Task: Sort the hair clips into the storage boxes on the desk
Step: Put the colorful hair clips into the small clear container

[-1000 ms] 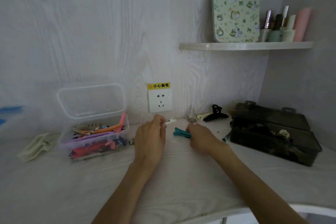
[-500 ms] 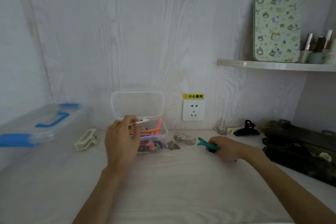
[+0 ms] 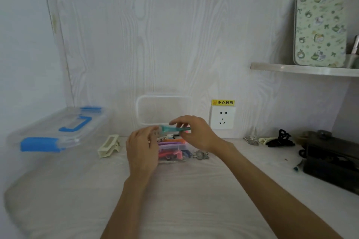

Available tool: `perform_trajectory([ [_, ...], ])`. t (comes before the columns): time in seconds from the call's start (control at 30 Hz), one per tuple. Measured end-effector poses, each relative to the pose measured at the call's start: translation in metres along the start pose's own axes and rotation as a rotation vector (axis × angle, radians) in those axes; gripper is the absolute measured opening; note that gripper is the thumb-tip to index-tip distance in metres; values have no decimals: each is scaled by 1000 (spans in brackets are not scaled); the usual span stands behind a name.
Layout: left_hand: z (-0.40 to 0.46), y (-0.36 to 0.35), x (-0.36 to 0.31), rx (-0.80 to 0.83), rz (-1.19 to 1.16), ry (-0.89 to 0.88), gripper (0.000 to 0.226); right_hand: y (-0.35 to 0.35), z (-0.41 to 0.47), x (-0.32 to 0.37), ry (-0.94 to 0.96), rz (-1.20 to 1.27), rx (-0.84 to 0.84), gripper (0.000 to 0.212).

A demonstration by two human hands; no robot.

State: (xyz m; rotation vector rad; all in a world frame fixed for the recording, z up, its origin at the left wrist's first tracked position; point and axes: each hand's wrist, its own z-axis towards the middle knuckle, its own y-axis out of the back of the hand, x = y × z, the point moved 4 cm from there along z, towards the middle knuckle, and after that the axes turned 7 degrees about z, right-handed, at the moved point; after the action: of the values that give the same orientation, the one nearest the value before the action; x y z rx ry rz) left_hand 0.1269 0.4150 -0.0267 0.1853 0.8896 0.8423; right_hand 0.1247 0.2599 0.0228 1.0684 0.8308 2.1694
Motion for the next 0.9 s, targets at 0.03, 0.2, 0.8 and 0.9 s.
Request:
perform_trajectory([
  [0.03, -1, 2, 0, -22, -9, 30, 28, -5, 3, -1, -18, 2, 35, 45],
  [0.2, -1, 13, 2, -165, -22, 60, 25, 10, -16, -17, -33, 8, -12, 41],
  [0.8, -127, -145, -193, 769, 124, -656, 42, 148, -179, -148, -458, -1156, 441, 26],
  [0.9, -122, -162, -193, 811, 122, -631, 42, 152, -169, -149, -411, -1166, 427, 17],
])
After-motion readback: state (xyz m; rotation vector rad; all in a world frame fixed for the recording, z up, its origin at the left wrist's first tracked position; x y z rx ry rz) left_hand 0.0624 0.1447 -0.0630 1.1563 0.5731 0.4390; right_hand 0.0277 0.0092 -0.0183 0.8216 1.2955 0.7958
